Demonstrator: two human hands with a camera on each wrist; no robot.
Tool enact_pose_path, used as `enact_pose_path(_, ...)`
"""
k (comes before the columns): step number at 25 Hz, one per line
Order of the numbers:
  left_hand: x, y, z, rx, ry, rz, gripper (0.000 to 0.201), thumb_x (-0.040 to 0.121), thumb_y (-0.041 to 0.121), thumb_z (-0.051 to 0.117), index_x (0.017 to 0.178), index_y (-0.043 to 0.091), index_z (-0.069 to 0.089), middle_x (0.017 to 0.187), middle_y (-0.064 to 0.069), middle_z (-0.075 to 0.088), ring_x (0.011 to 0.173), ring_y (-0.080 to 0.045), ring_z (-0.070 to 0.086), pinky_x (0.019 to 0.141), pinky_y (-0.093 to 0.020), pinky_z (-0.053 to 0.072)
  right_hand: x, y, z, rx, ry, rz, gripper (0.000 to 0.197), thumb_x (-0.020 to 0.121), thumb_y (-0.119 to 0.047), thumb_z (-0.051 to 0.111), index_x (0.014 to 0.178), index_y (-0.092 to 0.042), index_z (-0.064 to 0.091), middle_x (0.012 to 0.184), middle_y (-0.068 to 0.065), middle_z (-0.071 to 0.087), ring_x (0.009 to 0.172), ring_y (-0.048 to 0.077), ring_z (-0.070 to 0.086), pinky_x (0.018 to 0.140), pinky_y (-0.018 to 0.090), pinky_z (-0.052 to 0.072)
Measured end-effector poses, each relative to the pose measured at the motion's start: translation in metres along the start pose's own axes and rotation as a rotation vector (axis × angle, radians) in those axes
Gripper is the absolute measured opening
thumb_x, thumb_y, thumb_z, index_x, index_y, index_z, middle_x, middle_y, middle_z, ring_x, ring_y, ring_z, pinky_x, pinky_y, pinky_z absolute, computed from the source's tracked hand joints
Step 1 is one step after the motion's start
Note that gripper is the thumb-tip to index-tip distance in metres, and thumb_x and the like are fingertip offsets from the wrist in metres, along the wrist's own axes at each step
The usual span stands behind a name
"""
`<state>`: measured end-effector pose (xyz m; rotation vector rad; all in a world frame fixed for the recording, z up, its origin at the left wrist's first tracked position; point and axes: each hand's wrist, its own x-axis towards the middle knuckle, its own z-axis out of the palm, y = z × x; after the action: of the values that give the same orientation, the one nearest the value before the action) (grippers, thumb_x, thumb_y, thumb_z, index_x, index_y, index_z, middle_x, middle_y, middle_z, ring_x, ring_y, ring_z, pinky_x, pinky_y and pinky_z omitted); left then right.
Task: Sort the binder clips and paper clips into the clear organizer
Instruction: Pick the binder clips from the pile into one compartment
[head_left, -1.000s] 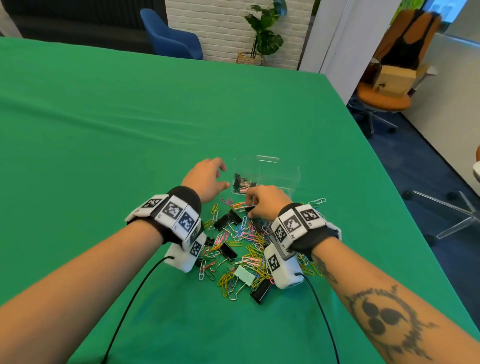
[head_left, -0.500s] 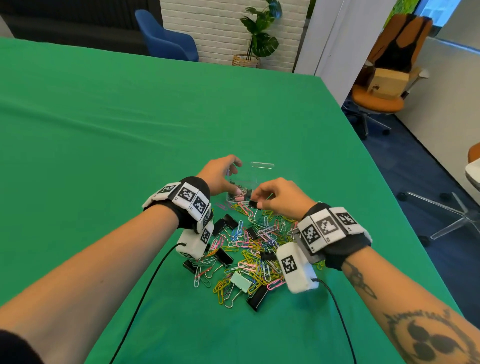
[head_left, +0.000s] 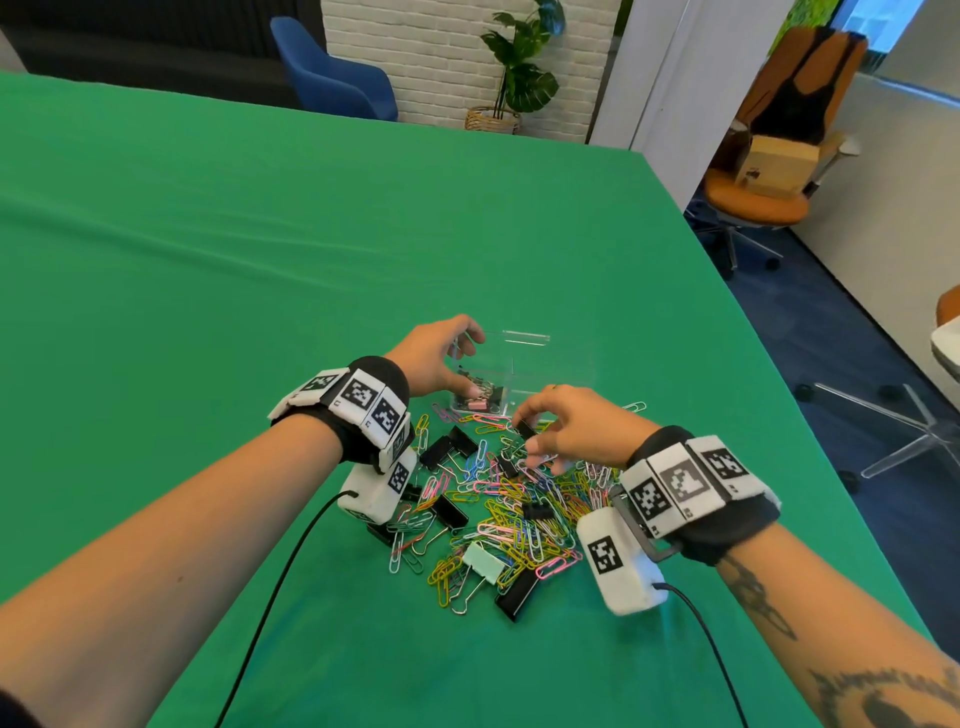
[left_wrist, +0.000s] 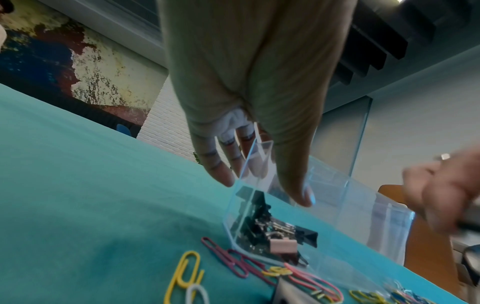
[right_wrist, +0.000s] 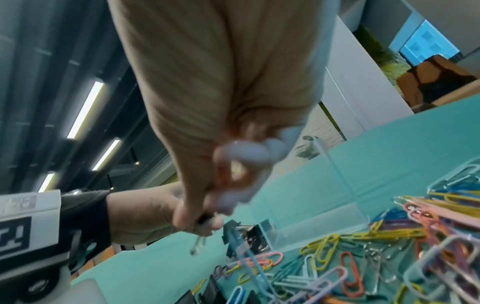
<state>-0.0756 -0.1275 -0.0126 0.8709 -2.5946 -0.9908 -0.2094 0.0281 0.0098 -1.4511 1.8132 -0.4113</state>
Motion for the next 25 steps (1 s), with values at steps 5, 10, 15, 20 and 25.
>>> enact_pose_path(5, -0.001, -0.001, 0.001, -0.044, 0.007, -0.011, 0.062, 0.065, 0.009, 0.080, 0.119, 0.007, 0.050, 0.101, -0.002, 0.053, 0.093, -0.018, 0.047, 0.090, -0.029, 0.041, 0.004, -0.006, -0.013, -0.135, 0.343, -0.181, 0.032, 0.075, -0.028, 0.074, 0.105, -0.018, 0.070, 0.082, -0.003, 0.041, 0.062, -0.001, 0.037, 0.062, 0.021, 0.033)
enact_pose_path(10, -0.001, -0.001, 0.000, -0.049, 0.011, -0.015, 0.062, 0.065, 0.008, 0.080, 0.119, 0.007, 0.050, 0.101, -0.003, 0.053, 0.093, -0.018, 0.047, 0.087, -0.029, 0.040, 0.038, -0.020, -0.011, -0.014, 0.520, -0.149, 0.033, 0.081, -0.033, 0.068, 0.111, -0.018, 0.067, 0.060, -0.006, 0.034, 0.055, 0.005, 0.034, 0.054, 0.022, 0.026)
enact_pose_path(15, 0.000, -0.005, 0.002, -0.045, 0.017, -0.004, 0.062, 0.064, 0.009, 0.081, 0.117, 0.007, 0.051, 0.100, -0.003, 0.055, 0.094, -0.019, 0.050, 0.094, -0.034, 0.042, 0.037, -0.008, -0.006, -0.003, 0.644, -0.084, 0.032, 0.080, -0.023, 0.069, 0.110, -0.014, 0.064, 0.057, -0.008, 0.040, 0.059, 0.014, 0.043, 0.062, 0.028, 0.036)
enact_pose_path(20, 0.001, -0.003, 0.002, -0.011, -0.001, -0.002, 0.062, 0.064, 0.012, 0.081, 0.118, 0.007, 0.050, 0.101, -0.002, 0.054, 0.095, -0.019, 0.049, 0.095, -0.035, 0.042, -0.009, 0.012, 0.004, -0.301, 0.395, 0.052, 0.017, 0.082, -0.026, 0.066, 0.095, -0.015, 0.066, 0.071, -0.004, 0.052, 0.074, 0.016, 0.050, 0.068, 0.023, 0.036)
enact_pose_path(25, -0.001, 0.001, 0.002, 0.000, 0.013, -0.013, 0.061, 0.064, 0.013, 0.081, 0.117, 0.006, 0.050, 0.101, -0.004, 0.055, 0.093, -0.020, 0.049, 0.095, -0.038, 0.044, -0.020, 0.023, 0.034, -0.473, 0.123, 0.154, 0.027, 0.082, -0.033, 0.066, 0.103, -0.016, 0.061, 0.097, 0.002, 0.059, 0.093, 0.021, 0.057, 0.073, 0.027, 0.040)
